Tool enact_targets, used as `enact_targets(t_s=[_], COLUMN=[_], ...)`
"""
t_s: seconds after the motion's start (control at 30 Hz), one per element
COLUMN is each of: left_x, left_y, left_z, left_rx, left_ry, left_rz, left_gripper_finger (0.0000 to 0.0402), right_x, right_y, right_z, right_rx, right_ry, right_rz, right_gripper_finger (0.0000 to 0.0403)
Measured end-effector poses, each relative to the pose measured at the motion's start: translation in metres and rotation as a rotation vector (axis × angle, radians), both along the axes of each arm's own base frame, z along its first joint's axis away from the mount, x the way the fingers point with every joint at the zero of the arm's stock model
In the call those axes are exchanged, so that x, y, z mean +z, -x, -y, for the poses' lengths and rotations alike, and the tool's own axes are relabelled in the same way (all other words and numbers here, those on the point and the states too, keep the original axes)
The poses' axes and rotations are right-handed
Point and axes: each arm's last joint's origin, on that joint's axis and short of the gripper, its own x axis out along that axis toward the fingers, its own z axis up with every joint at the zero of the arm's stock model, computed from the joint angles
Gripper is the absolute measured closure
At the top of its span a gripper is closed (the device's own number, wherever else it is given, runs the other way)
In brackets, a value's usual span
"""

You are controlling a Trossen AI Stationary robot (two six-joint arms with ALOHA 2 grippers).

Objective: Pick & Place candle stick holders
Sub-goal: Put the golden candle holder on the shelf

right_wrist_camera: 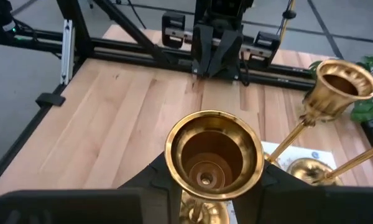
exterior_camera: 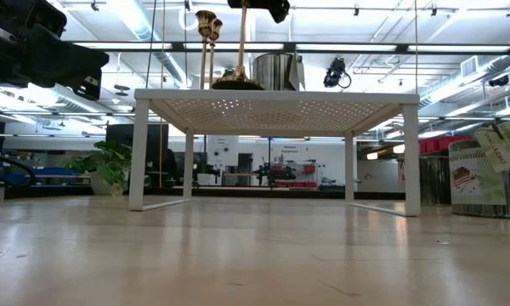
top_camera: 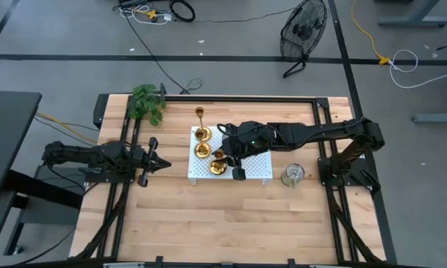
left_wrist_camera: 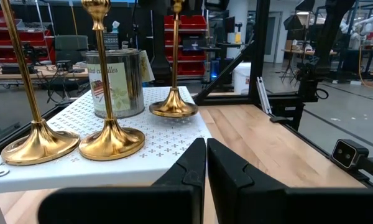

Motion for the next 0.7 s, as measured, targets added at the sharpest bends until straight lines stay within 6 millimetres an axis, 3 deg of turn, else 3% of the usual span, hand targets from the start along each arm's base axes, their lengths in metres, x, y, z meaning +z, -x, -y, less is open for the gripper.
enact_targets(t_s=[0.7], left_x=[0.0002], left_y=[0.0000], left_z=[0.0000], left_rx=[0.000], left_ry=[0.000], left_rz=[0.001], left_gripper_finger=[0.0383], right_x=[-0.0092], right_y=[-0.0052], right_z=[0.0000], right_rx=[-0.014], right_ry=[-0.019], right_rz=[-0.035], right_gripper_finger=[0.0301])
